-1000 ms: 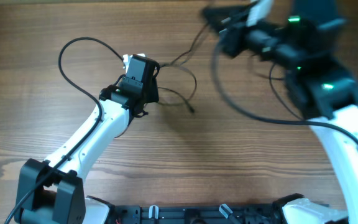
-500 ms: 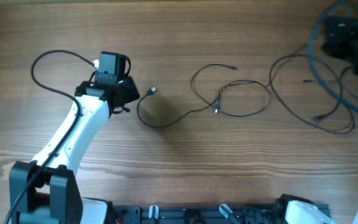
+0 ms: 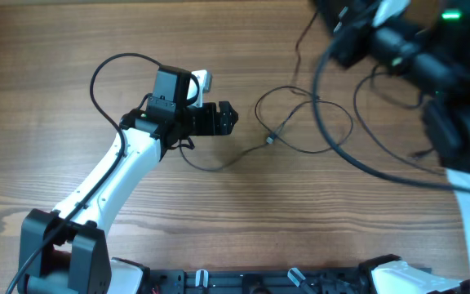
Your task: Untangle cables
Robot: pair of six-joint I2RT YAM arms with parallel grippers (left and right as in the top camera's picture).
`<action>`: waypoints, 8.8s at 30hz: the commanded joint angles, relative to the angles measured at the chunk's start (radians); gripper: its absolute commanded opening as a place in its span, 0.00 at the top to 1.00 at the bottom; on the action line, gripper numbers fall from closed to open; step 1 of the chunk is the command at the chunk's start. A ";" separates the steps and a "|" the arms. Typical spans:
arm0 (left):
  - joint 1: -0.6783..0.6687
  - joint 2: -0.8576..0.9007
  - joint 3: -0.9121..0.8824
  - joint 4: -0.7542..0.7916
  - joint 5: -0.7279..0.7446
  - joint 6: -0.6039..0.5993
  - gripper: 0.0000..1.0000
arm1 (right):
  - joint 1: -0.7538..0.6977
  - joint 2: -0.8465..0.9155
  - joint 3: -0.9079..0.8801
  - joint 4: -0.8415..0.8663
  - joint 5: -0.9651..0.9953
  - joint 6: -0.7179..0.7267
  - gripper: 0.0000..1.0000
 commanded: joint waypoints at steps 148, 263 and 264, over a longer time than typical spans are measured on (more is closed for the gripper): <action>0.233 -0.007 0.004 -0.279 -0.223 -0.212 0.00 | -0.522 0.360 -0.246 -0.201 0.655 -0.166 0.95; 0.295 -1.557 -1.037 0.388 -0.252 0.156 0.00 | -0.196 -1.363 -1.869 0.597 0.386 -0.251 0.00; 0.295 -1.557 -1.037 0.367 -0.246 0.166 0.00 | -0.196 -1.363 -1.869 0.597 0.386 -0.251 0.00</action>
